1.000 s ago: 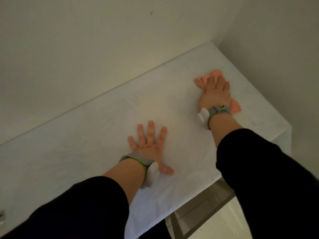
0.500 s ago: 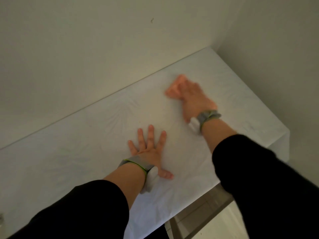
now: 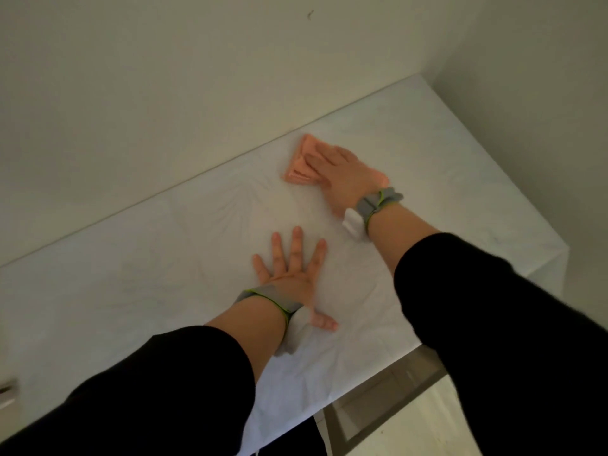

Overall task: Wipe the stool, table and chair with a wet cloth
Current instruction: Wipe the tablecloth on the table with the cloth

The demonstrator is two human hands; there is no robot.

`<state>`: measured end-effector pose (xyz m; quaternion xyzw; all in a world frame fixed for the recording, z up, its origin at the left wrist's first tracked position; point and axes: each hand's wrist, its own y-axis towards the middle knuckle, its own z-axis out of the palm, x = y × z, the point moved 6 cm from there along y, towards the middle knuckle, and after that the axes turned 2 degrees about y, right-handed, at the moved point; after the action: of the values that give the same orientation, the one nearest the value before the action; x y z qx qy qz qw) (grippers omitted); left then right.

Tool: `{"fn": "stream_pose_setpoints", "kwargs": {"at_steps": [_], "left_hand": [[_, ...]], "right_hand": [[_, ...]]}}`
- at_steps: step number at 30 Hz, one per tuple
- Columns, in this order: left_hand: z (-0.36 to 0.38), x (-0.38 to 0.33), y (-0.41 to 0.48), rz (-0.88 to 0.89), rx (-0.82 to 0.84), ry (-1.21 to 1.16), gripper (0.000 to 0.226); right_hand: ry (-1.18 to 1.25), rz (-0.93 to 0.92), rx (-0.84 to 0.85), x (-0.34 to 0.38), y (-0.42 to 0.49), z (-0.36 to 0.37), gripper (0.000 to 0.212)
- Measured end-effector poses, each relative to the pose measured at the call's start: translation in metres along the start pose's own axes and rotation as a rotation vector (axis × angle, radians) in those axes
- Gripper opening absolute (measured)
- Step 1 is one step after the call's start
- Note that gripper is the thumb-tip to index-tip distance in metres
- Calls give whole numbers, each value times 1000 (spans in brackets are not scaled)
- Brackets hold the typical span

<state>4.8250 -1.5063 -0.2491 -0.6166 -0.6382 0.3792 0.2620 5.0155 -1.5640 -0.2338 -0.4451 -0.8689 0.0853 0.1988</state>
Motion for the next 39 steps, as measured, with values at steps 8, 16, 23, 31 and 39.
{"fn": "stream_pose_setpoints", "kwargs": {"at_steps": [8,16,23,31,39], "left_hand": [[3,1,2,11,-46,-17,142],[1,1,0,11,-56,14,142],[0,0,-1,1,-88,39,142],[0,0,1,1,-98,29,142],[0,1,0,1,-114,34,143]], "right_hand": [[129,426,-121,-73,-24,-21,77],[72,95,-147,-14,-121,28,59],[168,768,-210,-94,-173,12,68],[171,369,-213,8,-207,61,55],[143,816,-188,-74,-197,16,66]]}}
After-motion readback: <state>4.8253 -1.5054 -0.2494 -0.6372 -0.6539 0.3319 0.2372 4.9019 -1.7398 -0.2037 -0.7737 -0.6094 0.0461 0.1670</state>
